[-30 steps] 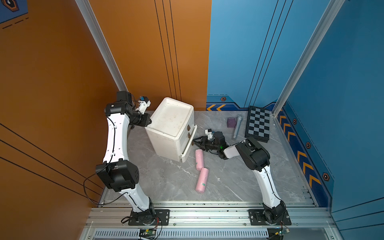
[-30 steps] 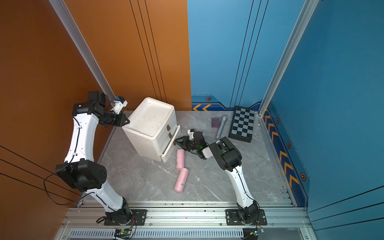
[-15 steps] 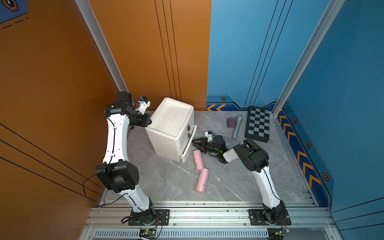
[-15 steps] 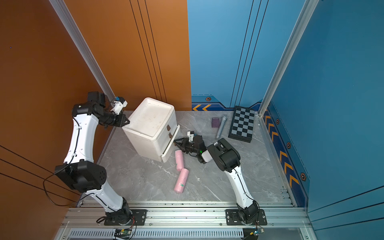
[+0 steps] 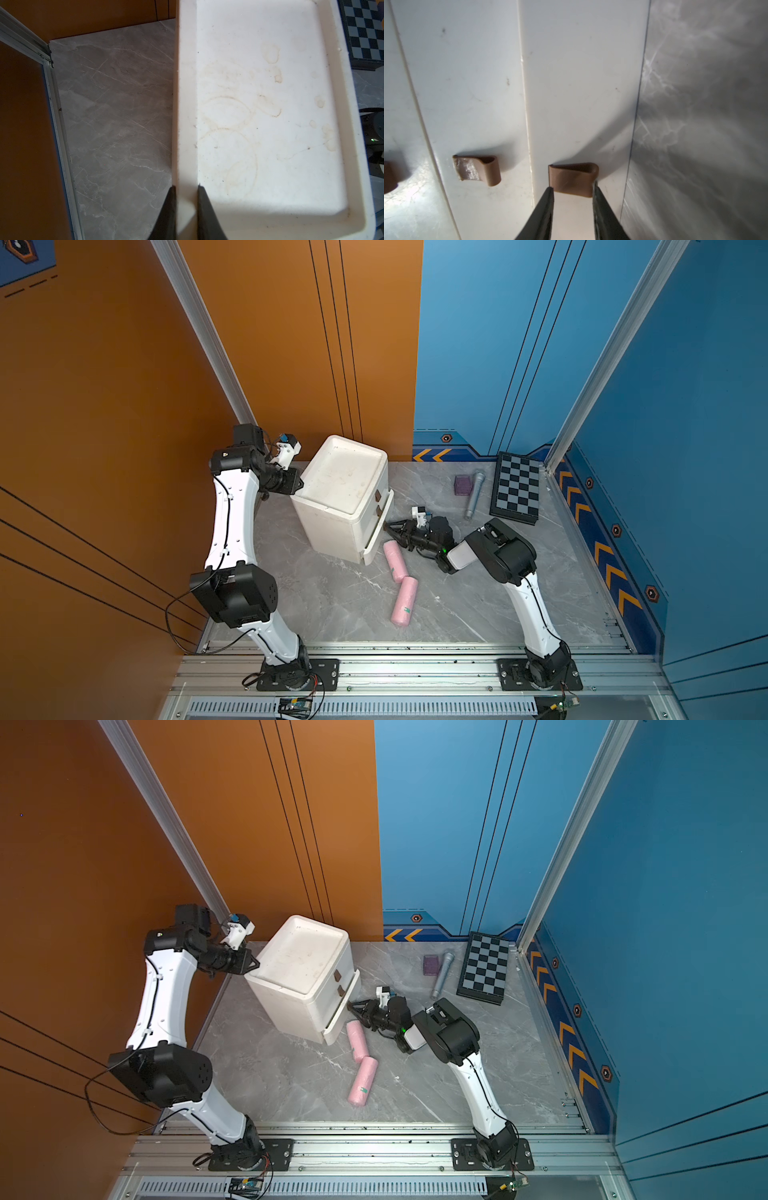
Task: Sort the rolls of trash bags by color and place them into the drawer
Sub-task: Open the drawer in the storage box.
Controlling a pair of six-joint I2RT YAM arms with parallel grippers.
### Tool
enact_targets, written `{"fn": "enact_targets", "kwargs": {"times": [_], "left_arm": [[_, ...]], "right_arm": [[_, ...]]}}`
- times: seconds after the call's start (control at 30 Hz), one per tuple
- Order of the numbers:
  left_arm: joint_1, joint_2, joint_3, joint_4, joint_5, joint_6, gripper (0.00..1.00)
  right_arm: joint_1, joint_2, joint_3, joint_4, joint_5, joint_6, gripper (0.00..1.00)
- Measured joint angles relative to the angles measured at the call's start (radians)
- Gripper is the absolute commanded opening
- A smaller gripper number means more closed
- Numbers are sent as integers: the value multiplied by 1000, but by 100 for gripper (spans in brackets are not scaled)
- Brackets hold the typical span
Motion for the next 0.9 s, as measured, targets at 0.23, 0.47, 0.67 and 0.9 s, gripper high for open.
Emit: {"fn": "enact_targets", "kwargs": {"times": [0.23, 0.47, 0.67, 0.9], "left_arm": [[-1, 0, 0, -1, 0, 0, 0], [-4, -4, -2, -2, -4, -3, 0], [-5, -6, -5, -1, -5, -4, 0], [-5, -6, -6, -1, -5, -4, 0]], "right_arm": [[0, 41, 16, 44, 11, 27, 35], [-1, 38, 11, 39, 16, 13, 36], [0, 38, 12, 36, 17, 12, 36], [8, 40, 43, 2, 23, 13, 38]]}}
